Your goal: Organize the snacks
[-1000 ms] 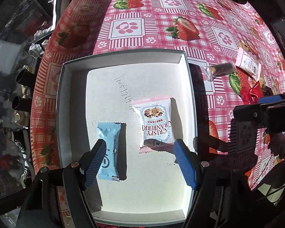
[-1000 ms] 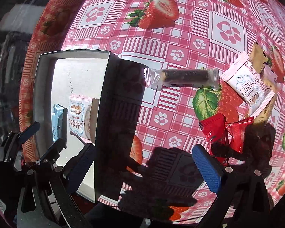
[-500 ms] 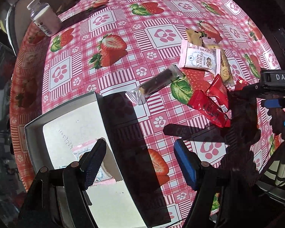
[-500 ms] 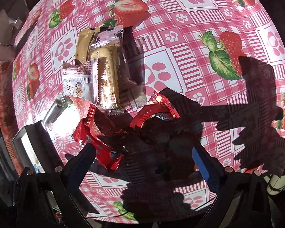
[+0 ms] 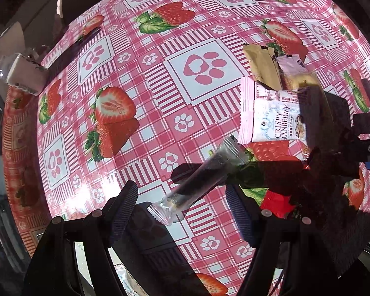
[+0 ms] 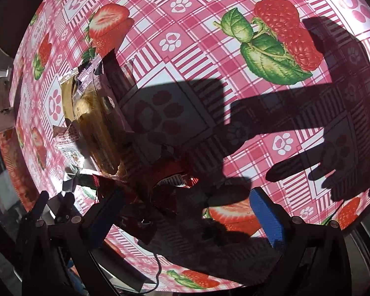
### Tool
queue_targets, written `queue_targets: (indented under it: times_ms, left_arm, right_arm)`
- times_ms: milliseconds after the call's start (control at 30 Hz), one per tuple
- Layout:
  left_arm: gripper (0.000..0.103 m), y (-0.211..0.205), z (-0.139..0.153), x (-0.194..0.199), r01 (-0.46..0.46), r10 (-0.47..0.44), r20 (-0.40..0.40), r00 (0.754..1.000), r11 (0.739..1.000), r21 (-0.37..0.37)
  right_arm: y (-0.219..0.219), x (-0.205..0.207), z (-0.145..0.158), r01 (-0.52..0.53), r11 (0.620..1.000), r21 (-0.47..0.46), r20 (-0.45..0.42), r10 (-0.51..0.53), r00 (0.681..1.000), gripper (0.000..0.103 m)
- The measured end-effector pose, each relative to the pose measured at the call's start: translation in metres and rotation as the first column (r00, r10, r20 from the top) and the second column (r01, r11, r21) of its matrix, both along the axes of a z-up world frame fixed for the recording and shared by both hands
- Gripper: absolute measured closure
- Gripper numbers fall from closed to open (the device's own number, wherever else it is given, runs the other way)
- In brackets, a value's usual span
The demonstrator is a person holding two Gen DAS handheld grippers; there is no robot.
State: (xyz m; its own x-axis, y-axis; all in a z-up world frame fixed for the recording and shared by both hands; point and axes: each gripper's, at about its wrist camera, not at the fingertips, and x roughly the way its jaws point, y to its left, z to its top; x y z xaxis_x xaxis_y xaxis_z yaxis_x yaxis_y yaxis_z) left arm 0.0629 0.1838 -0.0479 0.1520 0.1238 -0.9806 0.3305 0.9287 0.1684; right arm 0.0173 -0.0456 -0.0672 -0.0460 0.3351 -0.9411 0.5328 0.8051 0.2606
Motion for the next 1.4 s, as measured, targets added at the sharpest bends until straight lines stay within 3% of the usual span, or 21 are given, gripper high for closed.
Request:
queue_targets:
  times_ms: [133,200,233,267,333,367,433,667,867,900,933,1000,1033,1200,1400]
  left_arm:
    - [0.024,0.001,-0.010,0.009,-0.007,0.007,-0.004,1.000,1.000,-0.022]
    - [0.024,0.003,-0.014,0.011,-0.022,0.021,-0.011,1.000,0.999,-0.037]
    - [0.025,0.005,-0.015,0.014,-0.031,0.031,-0.018,0.999,0.999,-0.043]
    - [0.028,0.006,-0.016,0.012,-0.039,0.038,-0.025,0.999,0.997,-0.059]
    - [0.057,0.012,-0.018,0.012,-0.065,0.056,-0.063,0.996,0.987,-0.145]
    - [0.062,0.013,-0.018,0.010,-0.075,0.065,-0.068,0.996,0.986,-0.150]
    - [0.081,0.012,-0.018,0.004,-0.078,0.068,-0.074,0.995,0.986,-0.150]
    - [0.082,0.012,-0.025,-0.058,-0.180,0.158,-0.131,0.979,0.967,-0.180]
    - [0.080,0.017,-0.033,-0.122,-0.246,0.207,-0.204,0.957,0.950,-0.193]
    - [0.073,0.019,-0.034,-0.127,-0.253,0.212,-0.210,0.954,0.948,-0.192]
    - [0.057,0.022,-0.035,-0.130,-0.263,0.219,-0.218,0.951,0.945,-0.196]
    - [0.035,0.029,-0.035,-0.131,-0.283,0.241,-0.218,0.946,0.940,-0.192]
    - [0.033,0.033,-0.034,-0.131,-0.290,0.251,-0.204,0.946,0.938,-0.190]
    - [0.030,0.052,-0.032,-0.120,-0.314,0.276,-0.199,0.940,0.930,-0.190]
    - [0.026,0.049,-0.033,-0.122,-0.277,0.241,-0.205,0.949,0.946,-0.168]
  right_arm:
    - [0.004,0.014,-0.002,-0.003,1.000,0.006,0.004,0.003,1.000,0.003]
    - [-0.010,0.022,-0.007,-0.014,1.000,0.014,0.004,0.014,1.000,0.033]
    - [-0.006,0.023,-0.007,-0.031,0.999,0.008,-0.002,0.031,1.000,0.035]
    - [0.000,0.030,-0.008,-0.050,0.999,-0.003,-0.004,0.050,0.999,0.046]
    - [0.012,0.032,-0.008,-0.097,0.995,-0.005,-0.005,0.097,0.995,0.064]
    - [0.017,0.033,-0.009,-0.119,0.993,0.000,-0.008,0.119,0.993,0.068]
    - [0.020,0.031,-0.011,-0.149,0.989,0.008,-0.005,0.149,0.989,0.068]
    - [0.022,-0.002,-0.012,-0.355,0.932,-0.071,-0.003,0.355,0.935,0.068]
    - [0.008,-0.049,-0.016,-0.450,0.887,-0.103,-0.028,0.449,0.893,0.068]
    - [0.006,-0.055,-0.017,-0.459,0.883,-0.099,-0.032,0.458,0.889,0.068]
    - [0.004,-0.063,-0.019,-0.465,0.881,-0.088,-0.033,0.464,0.885,0.067]
    - [-0.001,-0.074,-0.018,-0.475,0.875,-0.095,-0.041,0.474,0.880,0.045]
    - [-0.003,-0.075,-0.016,-0.476,0.871,-0.119,-0.038,0.475,0.879,0.026]
    - [-0.003,-0.055,0.003,-0.434,0.890,-0.142,0.069,0.446,0.892,0.024]
    - [0.020,-0.017,0.005,-0.463,0.869,-0.176,0.118,0.486,0.866,0.024]
